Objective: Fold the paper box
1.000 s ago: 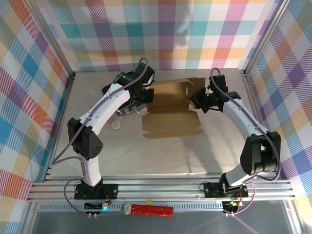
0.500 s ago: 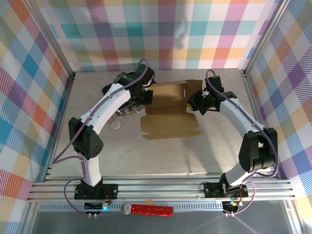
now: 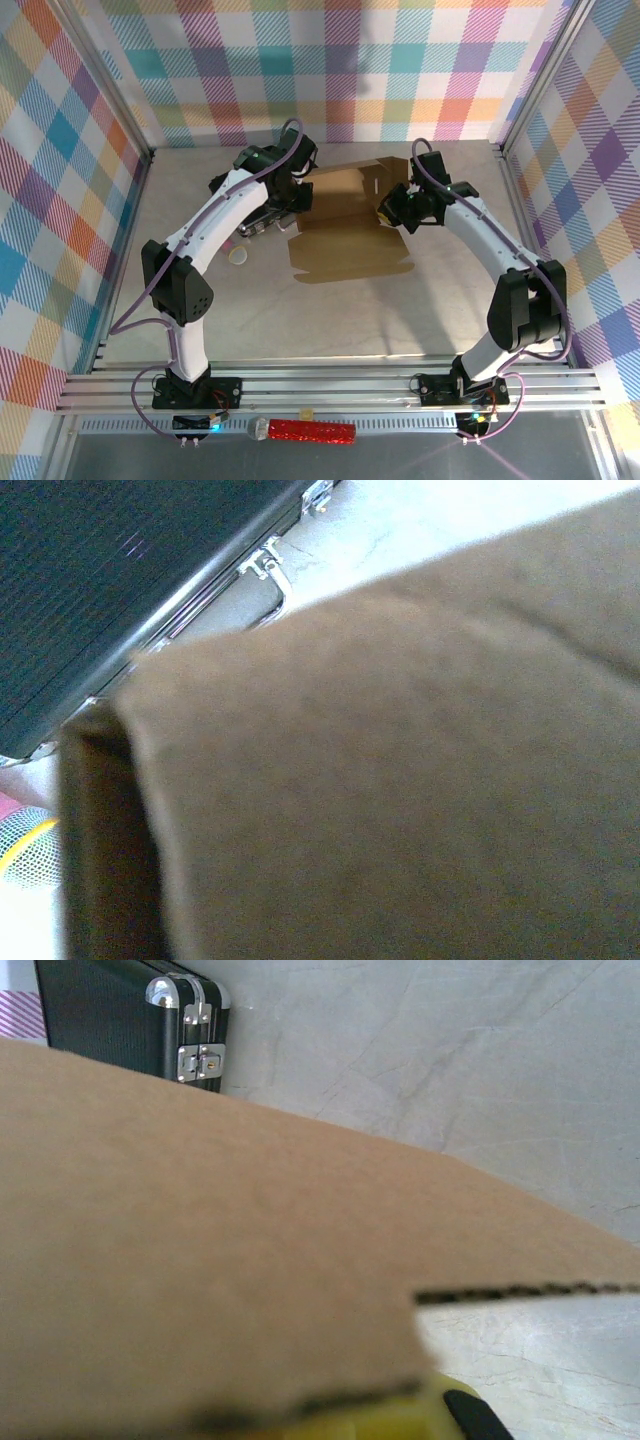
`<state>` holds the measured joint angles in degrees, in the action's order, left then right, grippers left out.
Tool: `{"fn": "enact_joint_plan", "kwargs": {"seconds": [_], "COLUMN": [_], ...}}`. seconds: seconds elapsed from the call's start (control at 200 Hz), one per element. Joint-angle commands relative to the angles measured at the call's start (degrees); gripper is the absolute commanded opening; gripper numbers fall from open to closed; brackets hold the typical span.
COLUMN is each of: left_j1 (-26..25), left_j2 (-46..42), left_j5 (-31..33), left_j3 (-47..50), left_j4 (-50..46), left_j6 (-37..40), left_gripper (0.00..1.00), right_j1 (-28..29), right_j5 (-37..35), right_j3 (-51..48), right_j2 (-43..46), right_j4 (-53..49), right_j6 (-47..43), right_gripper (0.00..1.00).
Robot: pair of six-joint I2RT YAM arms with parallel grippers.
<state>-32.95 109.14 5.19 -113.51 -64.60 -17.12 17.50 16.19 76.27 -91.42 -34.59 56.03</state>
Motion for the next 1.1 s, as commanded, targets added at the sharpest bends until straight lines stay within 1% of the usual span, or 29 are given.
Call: {"fn": "enact_joint_plan", "kwargs": {"seconds": [0.0,0.085,0.15,0.285,0.345,0.385,0.435,0.495,0.575,0.625,0.7,0.76,0.845,0.925,0.995,1.095], "left_j1": [-0.62,-0.54,-0.28,1.02,1.65,2.06,2.66,3.43,4.09,4.80,5.78,6.21,6.79,7.32,7.63,7.72], "left_j2": [-0.59,-0.60,-0.76,-1.37,-1.37,-1.41,-1.49,-1.18,-0.73,-0.45,0.59,1.36,1.99,2.10,2.54,3.44], "left_j5": [-3.92,-4.16,-4.13,-4.89,-5.27,-5.72,-6.55,-8.25,-9.85,-11.45,-14.17,-15.79,-17.50,-17.89,-18.19,-18.75], "left_j3": [-2.17,-1.94,-1.39,-0.30,-0.39,-0.47,-0.47,-0.93,-1.79,-2.22,-3.37,-4.00,-4.35,-4.41,-5.03,-6.22], "left_j4": [3.44,3.17,3.07,2.78,2.23,1.86,1.60,0.82,-0.56,-1.34,-3.27,-4.62,-5.94,-6.46,-7.34,-8.53], "left_j6": [-0.54,-0.45,-0.32,0.30,0.82,1.08,1.52,2.09,3.37,3.97,5.11,6.81,8.44,9.46,10.37,11.38], "left_gripper": [0.00,0.00,0.00,0.00,0.00,0.00,0.00,0.00,0.00,0.00,0.00,0.00,0.00,0.00,0.00,0.00], "right_j1": [1.93,1.81,1.43,-2.82,-5.45,-7.33,-9.21,-11.44,-13.17,-13.44,-13.70,-13.72,-13.71,-13.70,-13.71,-13.62], "right_j5": [2.38,3.49,2.94,3.15,5.36,8.22,10.18,15.10,14.20,12.22,10.71,10.84,10.79,10.02,12.70,16.01], "right_j3": [2.28,3.38,5.16,8.14,9.42,9.83,10.85,11.52,13.91,14.14,11.98,9.59,5.86,2.89,2.03,2.89], "right_j2": [-1.08,-1.06,-0.29,2.90,4.19,4.99,6.16,7.52,8.97,9.39,9.34,9.24,9.11,8.85,7.86,6.48], "right_j4": [-2.17,-2.07,-3.57,-6.80,-7.46,-6.90,-6.98,-5.73,-7.40,-7.88,-7.91,-7.25,-5.34,-3.36,-2.32,-0.55], "right_j6": [-2.14,-1.63,-2.36,-6.57,-10.31,-13.84,-18.89,-24.50,-31.11,-34.46,-39.66,-44.37,-48.59,-52.21,-55.19,-55.71], "right_gripper": [0.00,0.04,0.10,0.21,0.28,0.33,0.39,0.45,0.50,0.52,0.51,0.50,0.51,0.54,0.56,0.58]}}
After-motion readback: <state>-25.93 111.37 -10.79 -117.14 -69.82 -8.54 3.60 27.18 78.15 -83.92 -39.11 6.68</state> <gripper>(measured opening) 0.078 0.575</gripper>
